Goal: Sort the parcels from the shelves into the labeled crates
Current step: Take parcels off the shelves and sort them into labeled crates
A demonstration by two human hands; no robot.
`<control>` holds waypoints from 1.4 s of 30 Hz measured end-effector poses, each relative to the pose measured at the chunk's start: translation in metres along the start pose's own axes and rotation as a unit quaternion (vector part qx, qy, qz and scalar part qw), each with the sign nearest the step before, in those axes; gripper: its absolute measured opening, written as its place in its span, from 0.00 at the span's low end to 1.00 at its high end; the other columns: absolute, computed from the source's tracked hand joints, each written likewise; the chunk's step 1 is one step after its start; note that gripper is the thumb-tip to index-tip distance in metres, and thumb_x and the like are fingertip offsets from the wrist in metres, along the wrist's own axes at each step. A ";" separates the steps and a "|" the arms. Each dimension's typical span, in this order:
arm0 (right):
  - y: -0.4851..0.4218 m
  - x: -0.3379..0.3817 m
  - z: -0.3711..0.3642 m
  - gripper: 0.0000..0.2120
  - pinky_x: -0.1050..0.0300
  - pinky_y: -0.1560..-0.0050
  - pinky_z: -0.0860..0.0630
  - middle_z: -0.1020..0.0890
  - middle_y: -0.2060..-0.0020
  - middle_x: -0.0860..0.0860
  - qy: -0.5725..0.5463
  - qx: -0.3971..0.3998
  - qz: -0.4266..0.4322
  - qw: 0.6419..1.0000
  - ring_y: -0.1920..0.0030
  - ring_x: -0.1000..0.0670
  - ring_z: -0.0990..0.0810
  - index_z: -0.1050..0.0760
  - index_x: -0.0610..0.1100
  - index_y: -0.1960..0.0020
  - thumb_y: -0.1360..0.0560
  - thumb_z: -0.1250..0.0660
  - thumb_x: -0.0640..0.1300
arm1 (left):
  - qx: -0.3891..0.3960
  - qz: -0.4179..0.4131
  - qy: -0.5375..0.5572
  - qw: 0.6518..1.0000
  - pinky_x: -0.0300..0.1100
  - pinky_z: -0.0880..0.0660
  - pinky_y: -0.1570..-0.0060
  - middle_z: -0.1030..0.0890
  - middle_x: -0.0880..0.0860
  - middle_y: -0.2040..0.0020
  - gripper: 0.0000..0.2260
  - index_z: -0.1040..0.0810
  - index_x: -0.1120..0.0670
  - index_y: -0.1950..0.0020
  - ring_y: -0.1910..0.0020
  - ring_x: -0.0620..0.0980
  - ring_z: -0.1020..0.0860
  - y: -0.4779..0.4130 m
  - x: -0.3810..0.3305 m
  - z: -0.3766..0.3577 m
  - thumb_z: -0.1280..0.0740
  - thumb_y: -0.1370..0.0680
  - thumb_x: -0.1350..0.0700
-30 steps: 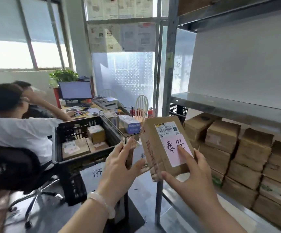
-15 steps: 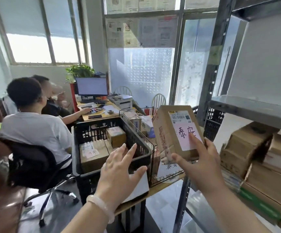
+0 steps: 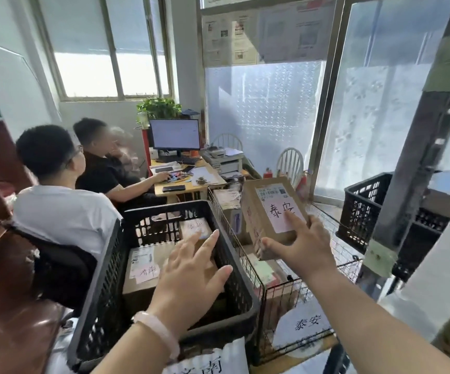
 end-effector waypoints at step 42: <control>0.013 -0.018 0.004 0.42 0.53 0.25 0.67 0.62 0.23 0.61 0.173 0.057 0.141 0.973 0.25 0.57 0.69 0.67 0.66 0.25 0.32 0.53 0.77 | 0.033 -0.102 -0.095 0.990 0.55 0.60 0.26 0.56 0.43 0.20 0.34 0.60 0.35 0.22 0.21 0.48 0.59 -0.096 -0.047 -0.068 0.45 0.22 0.33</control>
Point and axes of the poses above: each hand's wrist, its own y-axis away from the middle knuckle, its own z-axis out of the back of the hand, x = y × z, the point moved 4 cm from there along -y, towards the middle knuckle
